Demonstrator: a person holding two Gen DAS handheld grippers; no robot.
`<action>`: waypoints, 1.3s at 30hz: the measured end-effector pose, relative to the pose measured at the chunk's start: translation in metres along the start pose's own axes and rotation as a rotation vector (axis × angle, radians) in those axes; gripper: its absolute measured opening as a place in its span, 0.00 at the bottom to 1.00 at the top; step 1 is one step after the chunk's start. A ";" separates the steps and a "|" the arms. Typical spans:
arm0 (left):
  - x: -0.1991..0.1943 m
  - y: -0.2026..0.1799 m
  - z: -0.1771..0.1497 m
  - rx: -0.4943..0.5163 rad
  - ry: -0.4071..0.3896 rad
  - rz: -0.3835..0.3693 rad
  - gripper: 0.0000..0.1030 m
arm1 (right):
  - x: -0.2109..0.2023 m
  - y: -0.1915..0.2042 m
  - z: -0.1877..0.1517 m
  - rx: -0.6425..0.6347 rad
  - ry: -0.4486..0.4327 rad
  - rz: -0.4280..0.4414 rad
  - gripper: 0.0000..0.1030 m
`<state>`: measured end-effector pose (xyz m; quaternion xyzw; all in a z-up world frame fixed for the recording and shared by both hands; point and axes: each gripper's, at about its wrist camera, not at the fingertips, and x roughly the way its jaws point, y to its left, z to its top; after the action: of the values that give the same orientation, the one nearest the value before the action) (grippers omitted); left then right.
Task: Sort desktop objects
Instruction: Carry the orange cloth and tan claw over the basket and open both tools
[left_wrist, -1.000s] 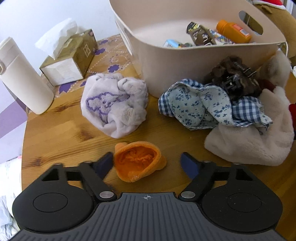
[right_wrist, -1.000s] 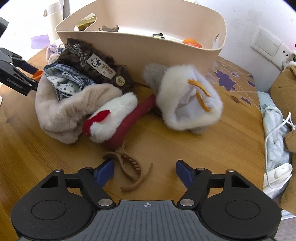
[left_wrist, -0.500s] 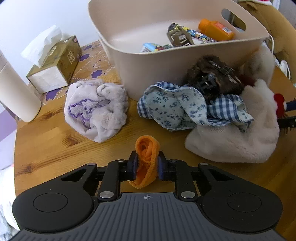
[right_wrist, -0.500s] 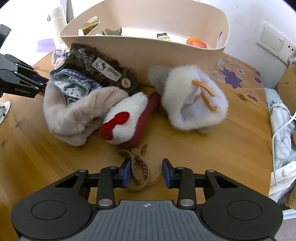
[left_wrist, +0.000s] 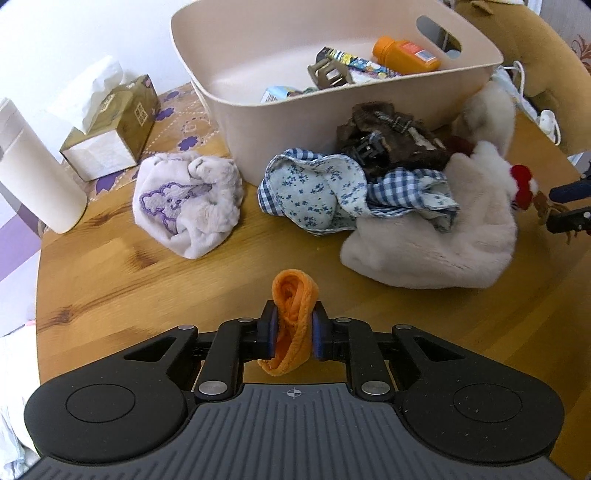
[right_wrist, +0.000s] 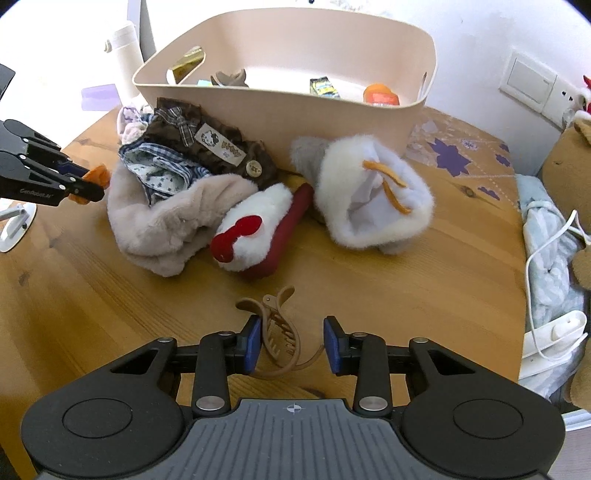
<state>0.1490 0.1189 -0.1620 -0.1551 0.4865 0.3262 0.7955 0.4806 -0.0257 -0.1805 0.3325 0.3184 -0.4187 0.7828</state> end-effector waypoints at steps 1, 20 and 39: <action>-0.003 0.000 0.000 0.003 -0.004 0.000 0.17 | -0.003 0.000 0.000 -0.001 -0.005 -0.002 0.33; -0.056 -0.003 0.027 -0.052 -0.129 -0.032 0.17 | -0.074 0.002 0.036 -0.028 -0.213 -0.012 0.33; -0.088 0.019 0.090 -0.036 -0.276 0.017 0.17 | -0.112 -0.029 0.090 -0.016 -0.384 -0.118 0.33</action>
<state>0.1684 0.1512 -0.0403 -0.1187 0.3679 0.3599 0.8491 0.4252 -0.0597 -0.0489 0.2212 0.1855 -0.5169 0.8059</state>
